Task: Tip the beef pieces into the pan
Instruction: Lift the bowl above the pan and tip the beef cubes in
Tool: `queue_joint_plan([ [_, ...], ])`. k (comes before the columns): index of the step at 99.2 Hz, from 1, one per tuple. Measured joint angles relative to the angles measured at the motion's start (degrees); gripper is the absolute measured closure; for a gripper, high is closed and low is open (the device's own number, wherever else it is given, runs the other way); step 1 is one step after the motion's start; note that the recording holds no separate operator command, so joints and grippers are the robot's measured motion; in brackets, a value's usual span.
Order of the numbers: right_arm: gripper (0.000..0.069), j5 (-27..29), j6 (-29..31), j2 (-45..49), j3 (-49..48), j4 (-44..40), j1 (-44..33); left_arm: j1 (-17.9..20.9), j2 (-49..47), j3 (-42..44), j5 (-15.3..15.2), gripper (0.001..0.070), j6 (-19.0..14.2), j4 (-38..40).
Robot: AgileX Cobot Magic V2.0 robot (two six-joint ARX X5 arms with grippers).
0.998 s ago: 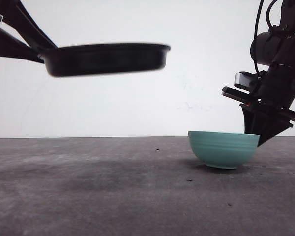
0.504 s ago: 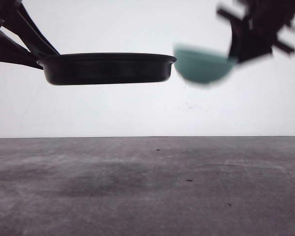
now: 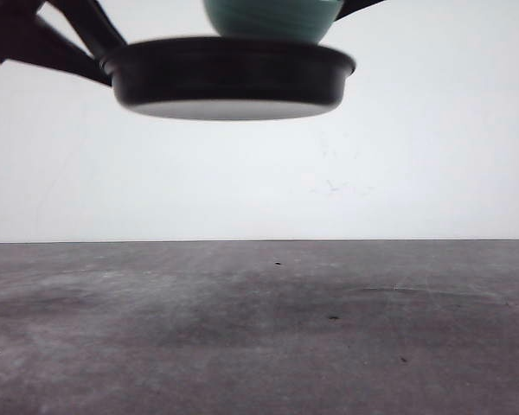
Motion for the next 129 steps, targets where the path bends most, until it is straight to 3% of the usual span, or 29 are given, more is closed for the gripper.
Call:
queue_joint_plan([
  [30, 0.0677, 25.64, -11.96, 0.48, 0.00, 4.61, 11.89, -0.15, 0.11, 0.00, -0.26, 0.0654, -0.48, -0.74],
  [54, 0.0677, 37.09, -24.74, 2.34, -2.47, 14.58, 16.85, -0.15, 0.15, 1.84, -0.24, 0.0654, -0.66, -3.28],
  [81, 0.0678, 40.89, -39.58, 2.86, -6.95, 24.90, 18.64, -0.07, 0.22, 2.91, -0.63, 0.0654, -0.66, -4.52],
  [129, 0.0678, 40.61, -71.38, 2.86, -7.39, 41.70, 23.76, 2.73, 0.22, 2.91, -0.63, 0.0654, -0.68, -4.76],
])
